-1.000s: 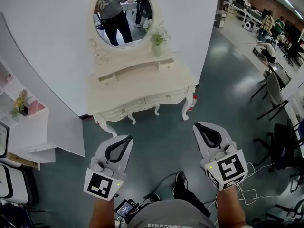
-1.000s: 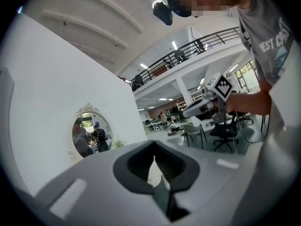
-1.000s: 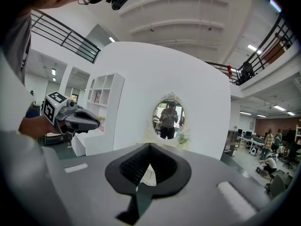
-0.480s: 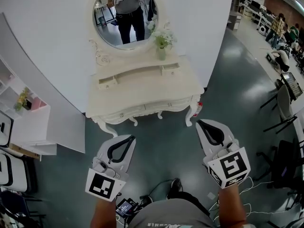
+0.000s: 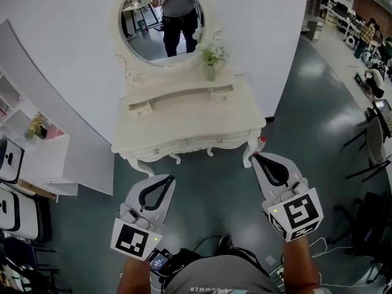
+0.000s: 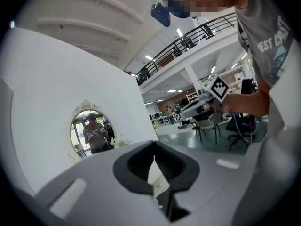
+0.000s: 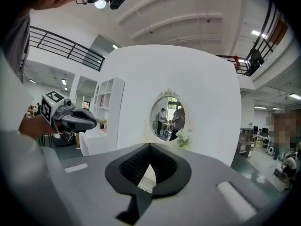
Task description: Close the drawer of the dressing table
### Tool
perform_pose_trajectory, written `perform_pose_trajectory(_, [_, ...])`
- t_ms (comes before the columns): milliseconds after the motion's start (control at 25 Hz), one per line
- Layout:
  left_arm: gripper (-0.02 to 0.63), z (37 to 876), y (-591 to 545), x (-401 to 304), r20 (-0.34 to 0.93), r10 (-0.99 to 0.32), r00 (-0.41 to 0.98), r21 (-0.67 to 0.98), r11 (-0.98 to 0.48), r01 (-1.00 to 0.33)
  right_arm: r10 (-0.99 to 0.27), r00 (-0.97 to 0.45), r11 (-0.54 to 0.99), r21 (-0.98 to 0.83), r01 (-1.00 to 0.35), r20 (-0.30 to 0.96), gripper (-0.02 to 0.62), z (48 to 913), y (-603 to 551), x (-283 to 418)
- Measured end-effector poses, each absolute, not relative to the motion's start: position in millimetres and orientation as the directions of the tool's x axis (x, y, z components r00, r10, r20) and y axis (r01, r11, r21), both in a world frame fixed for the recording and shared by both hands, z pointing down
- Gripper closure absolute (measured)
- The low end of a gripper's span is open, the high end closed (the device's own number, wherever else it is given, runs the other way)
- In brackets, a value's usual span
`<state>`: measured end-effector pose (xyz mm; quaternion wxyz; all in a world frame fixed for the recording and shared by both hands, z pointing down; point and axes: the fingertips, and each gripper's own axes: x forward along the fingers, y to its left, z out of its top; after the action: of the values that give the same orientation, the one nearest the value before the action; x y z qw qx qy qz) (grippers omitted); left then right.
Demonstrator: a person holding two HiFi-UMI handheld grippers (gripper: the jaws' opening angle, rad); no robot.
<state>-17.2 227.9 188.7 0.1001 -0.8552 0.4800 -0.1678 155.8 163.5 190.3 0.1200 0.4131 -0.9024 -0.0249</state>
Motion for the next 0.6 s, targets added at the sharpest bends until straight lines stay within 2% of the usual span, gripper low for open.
perform_pose_trajectory(320, [0.603,200,206,-7,0.218,-0.845,0.488,-0.322,-0.535,-0.781,-0.759,-0.615,0.645,0.121,-0.754,0.214,0.595,206,145,172])
perform_pose_trajectory(600, [0.603,208,159,1,0.203,-0.789,0.581,-0.305,-0.614,-0.728,-0.805,-0.538,0.579,0.134,-0.804,0.249,0.595,216,121,181])
